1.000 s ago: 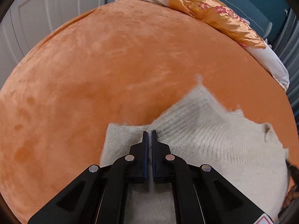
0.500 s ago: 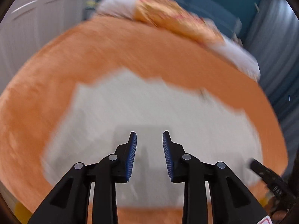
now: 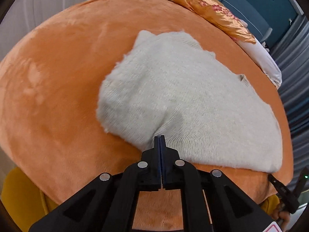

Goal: Fold small clothes

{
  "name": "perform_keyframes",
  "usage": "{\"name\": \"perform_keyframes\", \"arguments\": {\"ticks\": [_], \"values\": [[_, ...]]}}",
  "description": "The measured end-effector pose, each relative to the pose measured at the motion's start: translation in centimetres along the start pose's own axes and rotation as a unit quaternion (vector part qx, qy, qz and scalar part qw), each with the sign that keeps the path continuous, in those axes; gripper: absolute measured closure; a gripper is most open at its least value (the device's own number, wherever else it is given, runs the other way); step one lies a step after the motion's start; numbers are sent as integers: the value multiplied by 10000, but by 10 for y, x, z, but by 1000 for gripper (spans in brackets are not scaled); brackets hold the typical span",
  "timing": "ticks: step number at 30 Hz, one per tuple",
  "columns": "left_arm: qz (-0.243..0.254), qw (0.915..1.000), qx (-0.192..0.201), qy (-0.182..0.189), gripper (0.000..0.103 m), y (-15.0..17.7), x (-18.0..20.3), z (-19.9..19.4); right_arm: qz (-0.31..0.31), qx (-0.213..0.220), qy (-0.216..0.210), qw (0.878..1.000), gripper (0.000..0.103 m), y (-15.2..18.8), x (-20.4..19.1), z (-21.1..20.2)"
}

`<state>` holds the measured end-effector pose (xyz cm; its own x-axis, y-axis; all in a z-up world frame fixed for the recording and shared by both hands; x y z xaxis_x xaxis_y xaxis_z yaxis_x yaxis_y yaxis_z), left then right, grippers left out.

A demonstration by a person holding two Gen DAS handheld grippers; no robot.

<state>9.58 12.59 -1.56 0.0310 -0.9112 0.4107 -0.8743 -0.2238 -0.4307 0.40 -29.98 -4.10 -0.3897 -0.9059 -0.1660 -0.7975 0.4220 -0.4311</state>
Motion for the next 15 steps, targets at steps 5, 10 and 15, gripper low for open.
{"name": "perform_keyframes", "arguments": {"ticks": [5, 10, 15], "values": [[-213, 9996, 52, -172, 94, 5, 7, -13, -253, 334, -302, 9987, 97, -1, -42, -28], [-768, 9965, 334, -39, 70, -1, -16, -32, -1018, 419, -897, 9899, 97, -21, -124, -34], [-1232, 9910, 468, 252, 58, -7, -34, -40, -1387, 247, -937, 9856, 97, -35, -182, -9]]}}
Point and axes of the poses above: each gripper's, at about its wrist camera, not at the fingertips, and z roughly the way its jaws point, x to its right, y to its underside, the point moved 2 cm from there along z, roughly the way its jaws point, and after that the axes turned 8 degrees about y, right-handed, at the moved point
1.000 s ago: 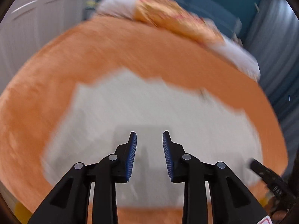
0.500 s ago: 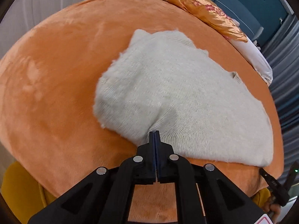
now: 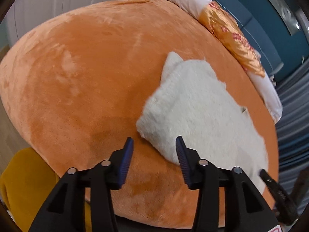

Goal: Fold small clothes

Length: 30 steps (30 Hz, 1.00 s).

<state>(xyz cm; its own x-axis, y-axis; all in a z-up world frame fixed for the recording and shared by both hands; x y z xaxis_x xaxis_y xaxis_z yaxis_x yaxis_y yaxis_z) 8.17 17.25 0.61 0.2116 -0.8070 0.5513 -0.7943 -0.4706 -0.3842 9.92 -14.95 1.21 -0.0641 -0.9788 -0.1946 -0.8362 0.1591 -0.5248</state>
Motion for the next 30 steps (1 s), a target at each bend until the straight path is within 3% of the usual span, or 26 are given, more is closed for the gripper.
{"name": "perform_keyframes", "arguments": {"ticks": [5, 10, 14, 15, 18, 19, 24, 30], "values": [[-158, 9997, -108, 159, 49, -10, 1, 16, -113, -582, 154, 9981, 98, -2, -13, 47], [-396, 9991, -139, 25, 31, -15, -1, 40, 206, -611, -65, 9979, 100, -1, -5, 63], [-383, 9992, 83, -89, 29, -21, 7, 45, 356, -610, -261, 9972, 100, -1, -1, 65], [-365, 9993, 82, -62, 30, -22, 9, 46, 360, -587, -286, 9972, 100, 2, -1, 64], [-256, 9990, -5, 374, 73, -25, 22, 43, 416, -500, -356, 9972, 100, 4, 8, 54], [-163, 9986, -14, 511, 77, -26, 29, 39, 448, -385, -376, 9975, 99, 5, 9, 46], [945, 9921, 458, 685, 85, -27, 103, -5, 378, 168, -470, 9980, 70, 25, 20, 0], [1808, 9731, 567, 1314, 87, -5, 207, -21, 668, 196, -427, 9967, 69, 70, 69, -42]]}}
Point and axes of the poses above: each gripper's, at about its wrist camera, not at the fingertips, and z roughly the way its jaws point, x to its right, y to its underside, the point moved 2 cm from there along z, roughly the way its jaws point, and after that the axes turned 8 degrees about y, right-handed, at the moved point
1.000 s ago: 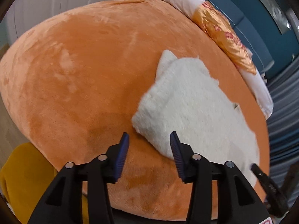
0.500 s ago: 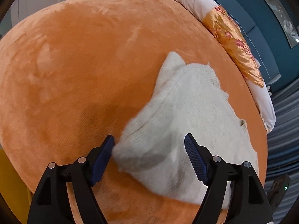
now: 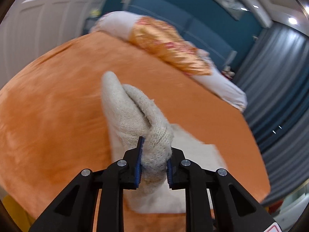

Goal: Fold small clothes

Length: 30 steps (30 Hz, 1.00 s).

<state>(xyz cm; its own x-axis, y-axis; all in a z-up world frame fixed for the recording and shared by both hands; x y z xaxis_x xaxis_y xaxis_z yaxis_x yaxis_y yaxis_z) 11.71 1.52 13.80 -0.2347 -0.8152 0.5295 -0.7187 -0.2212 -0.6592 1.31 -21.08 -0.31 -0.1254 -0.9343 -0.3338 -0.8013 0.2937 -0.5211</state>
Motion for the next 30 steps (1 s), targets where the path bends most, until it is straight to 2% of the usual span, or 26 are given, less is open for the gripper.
{"name": "perform_keyframes", "arguments": {"ticks": [6, 10, 13, 16, 18, 19, 21, 23, 24, 25, 28, 30], "values": [[852, 9944, -331, 522, 87, 20, 102, 45, 479, 42, 139, 9987, 69, 21, 51, -29], [1172, 9865, -894, 713, 87, 56, 149, 95, 918, 195, 223, 9953, 69, 28, 85, -47], [1203, 9794, -1471, 680, 88, 94, 158, 133, 1267, 351, 126, 9912, 69, 26, 104, -60], [1324, 9713, -1950, 326, 88, 140, 150, 168, 1376, 464, 166, 9893, 69, 24, 117, -68], [1358, 9669, -2154, 141, 86, 158, 141, 180, 1460, 481, 134, 9880, 69, 23, 124, -71], [1367, 9657, -2208, 82, 83, 165, 138, 183, 1516, 503, 110, 9871, 68, 22, 128, -72], [1281, 9687, -2122, 109, 78, 167, 132, 179, 1597, 524, 75, 9857, 68, 19, 137, -74], [1178, 9708, -2079, 217, 66, 164, 132, 167, 1632, 537, 77, 9851, 68, 11, 142, -73], [1190, 9707, -2071, 280, 55, 161, 133, 162, 1592, 585, 98, 9855, 67, 5, 142, -74], [1253, 9708, -2024, 282, 39, 158, 135, 155, 1561, 616, 100, 9858, 64, 2, 140, -74], [1673, 9716, -1675, 34, 30, 150, 132, 122, 1532, 684, -92, 9858, 46, -21, 137, -74], [1840, 9703, -1561, -173, 26, 147, 129, 109, 1500, 722, -232, 9858, 40, -41, 133, -69]]}}
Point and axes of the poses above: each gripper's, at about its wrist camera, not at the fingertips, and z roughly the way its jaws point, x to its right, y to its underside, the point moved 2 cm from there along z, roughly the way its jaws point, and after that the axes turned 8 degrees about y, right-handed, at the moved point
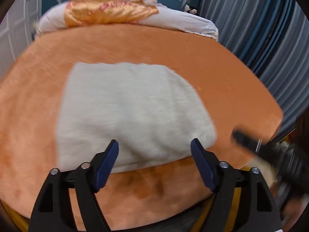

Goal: Fold small clothes

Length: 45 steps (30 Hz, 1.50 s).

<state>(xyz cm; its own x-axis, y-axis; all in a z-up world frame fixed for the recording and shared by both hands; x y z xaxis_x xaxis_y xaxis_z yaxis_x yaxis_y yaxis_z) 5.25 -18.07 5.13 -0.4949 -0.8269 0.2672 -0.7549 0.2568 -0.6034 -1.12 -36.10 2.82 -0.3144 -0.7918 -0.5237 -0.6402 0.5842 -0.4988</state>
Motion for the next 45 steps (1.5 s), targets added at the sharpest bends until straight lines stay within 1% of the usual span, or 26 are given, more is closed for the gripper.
{"name": "perform_keyframes", "arguments": {"ticks": [2, 3, 5, 9, 12, 14, 15, 16, 17, 19, 21, 23, 24, 25, 26, 27, 28, 29, 30, 32, 36, 37, 38, 39, 42, 45], "values": [[72, 9993, 18, -359, 24, 8, -18, -6, -92, -94, -18, 9999, 31, -12, -10, 14], [78, 9984, -47, -562, 24, 14, -30, -6, -126, -136, -8, 9998, 30, -16, -14, 19], [1, 9968, -200, -776, 24, 23, -48, -1, -242, -370, 63, 9990, 24, -21, -25, 40], [-280, 9944, -347, -955, 24, 31, -82, 10, -269, -906, 271, 9952, 24, -20, -39, 82], [-404, 9943, -339, -921, 24, 34, -99, 14, -426, -1114, 450, 9918, 25, -12, -52, 105], [-447, 9935, -434, -954, 24, 33, -105, 23, -715, -1118, 490, 9899, 57, -13, -67, 114], [-464, 9934, -502, -924, 26, 33, -108, 27, -810, -1070, 536, 9895, 64, -15, -73, 113], [-463, 9935, -552, -881, 38, 34, -110, 27, -927, -931, 548, 9898, 86, -21, -82, 109], [-438, 9938, -581, -841, 44, 33, -110, 29, -1017, -804, 408, 9907, 87, -27, -90, 100], [-397, 9940, -614, -813, 68, 34, -109, 27, -1041, -276, -9, 9942, 89, -45, -104, 66], [-541, 9942, -666, -651, 74, 31, -113, 28, -903, 208, -601, 9939, 91, -60, -109, 29], [-618, 9942, -663, -575, 76, 30, -113, 28, -856, 540, -730, 9922, 91, -64, -101, 12], [-600, 9944, -648, -588, 76, 30, -112, 29, -851, 547, -485, 9937, 91, -64, -86, 18], [-563, 9942, -661, -638, 79, 28, -110, 30, -818, 353, -194, 9958, 90, -63, -73, 34], [-542, 9937, -716, -669, 80, 28, -109, 33, -697, -108, 205, 9973, 90, -57, -50, 63], [-559, 9934, -754, -665, 82, 29, -108, 36, -518, -642, 579, 9949, 90, -47, -25, 93], [-589, 9929, -780, -672, 82, 29, -108, 38, -379, -947, 773, 9918, 90, -35, -7, 110], [-600, 9928, -780, -690, 82, 30, -108, 38, -304, -948, 680, 9927, 88, -29, -1, 113], [-605, 9925, -779, -722, 82, 30, -106, 38, -218, -759, 503, 9956, 87, -25, 2, 106], [-634, 9919, -801, -761, 82, 30, -105, 38, -131, -654, 464, 9967, 82, -25, 1, 98], [-622, 9907, -881, -832, 80, 27, -105, 40, -336, -440, 834, 9950, 81, -23, -6, 74], [-609, 9905, -885, -857, 80, 26, -105, 41, -371, -393, 899, 9945, 78, -23, -7, 69], [-606, 9903, -885, -887, 79, 27, -104, 40, -415, -336, 937, 9942, 70, -22, -10, 64], [-621, 9899, -880, -926, 77, 27, -103, 39, -443, -270, 921, 9944, 67, -20, -13, 58], [-734, 9898, -873, -857, 77, 30, -101, 31, -505, -168, 803, 9953, 65, -21, -16, 45], [-844, 9919, -753, -575, 77, 29, -96, 11, -614, -148, 789, 9949, 63, -20, -21, 45]]}}
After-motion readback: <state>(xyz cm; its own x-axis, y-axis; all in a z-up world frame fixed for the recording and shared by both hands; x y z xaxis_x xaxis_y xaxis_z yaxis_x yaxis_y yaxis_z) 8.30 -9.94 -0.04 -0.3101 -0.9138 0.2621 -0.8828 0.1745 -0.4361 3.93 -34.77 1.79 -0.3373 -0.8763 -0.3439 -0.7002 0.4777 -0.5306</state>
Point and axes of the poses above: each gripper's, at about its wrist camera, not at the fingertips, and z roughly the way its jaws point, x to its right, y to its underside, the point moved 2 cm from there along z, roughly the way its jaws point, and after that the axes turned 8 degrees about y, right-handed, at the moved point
